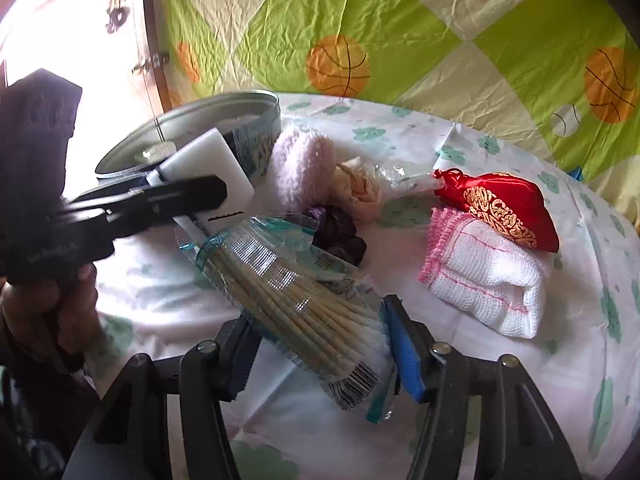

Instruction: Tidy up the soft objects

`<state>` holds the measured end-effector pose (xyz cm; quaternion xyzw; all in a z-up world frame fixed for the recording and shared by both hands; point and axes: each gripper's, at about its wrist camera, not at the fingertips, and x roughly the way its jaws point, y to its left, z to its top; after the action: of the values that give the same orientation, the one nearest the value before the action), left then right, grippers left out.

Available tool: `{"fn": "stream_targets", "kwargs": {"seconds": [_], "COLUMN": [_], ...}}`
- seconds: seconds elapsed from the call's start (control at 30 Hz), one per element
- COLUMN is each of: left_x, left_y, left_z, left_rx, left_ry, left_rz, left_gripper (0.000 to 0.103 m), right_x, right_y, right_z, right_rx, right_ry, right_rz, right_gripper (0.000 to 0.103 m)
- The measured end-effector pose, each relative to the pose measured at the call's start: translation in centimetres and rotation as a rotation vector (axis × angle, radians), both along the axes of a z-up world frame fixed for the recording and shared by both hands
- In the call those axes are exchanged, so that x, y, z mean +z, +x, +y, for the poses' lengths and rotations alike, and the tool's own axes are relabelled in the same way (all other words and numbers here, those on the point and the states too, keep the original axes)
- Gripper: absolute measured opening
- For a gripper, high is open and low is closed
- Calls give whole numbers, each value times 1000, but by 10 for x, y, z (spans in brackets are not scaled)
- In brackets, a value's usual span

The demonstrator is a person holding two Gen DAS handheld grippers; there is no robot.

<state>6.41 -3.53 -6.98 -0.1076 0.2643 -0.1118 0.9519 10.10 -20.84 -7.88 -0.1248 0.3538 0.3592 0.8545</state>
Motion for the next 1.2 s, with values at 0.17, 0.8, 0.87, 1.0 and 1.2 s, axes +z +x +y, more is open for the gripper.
{"fn": "stream_targets", "kwargs": {"seconds": [0.17,0.8,0.87,1.0,1.2], "left_x": [1,5,6,6,7], "left_y": [-1,-13,-15,-18,-19], "left_z": [-1,2,3,3,4], "left_rx": [-5,35,40,54,65], "left_ry": [3,9,10,16,16], "left_rz": [-6,-85,-97,-116,-127], "left_gripper": [45,45,45,45,45], "right_x": [4,27,29,32,34], "right_y": [-6,-31,-35,-42,-48], "right_z": [-4,-25,-26,-31,-41], "right_rx": [-51,-224,-236,-258,-314], "right_ry": [107,402,418,455,507], "right_rz": [-16,-180,-204,-246,-275], "right_gripper": [58,58,58,58,58]}}
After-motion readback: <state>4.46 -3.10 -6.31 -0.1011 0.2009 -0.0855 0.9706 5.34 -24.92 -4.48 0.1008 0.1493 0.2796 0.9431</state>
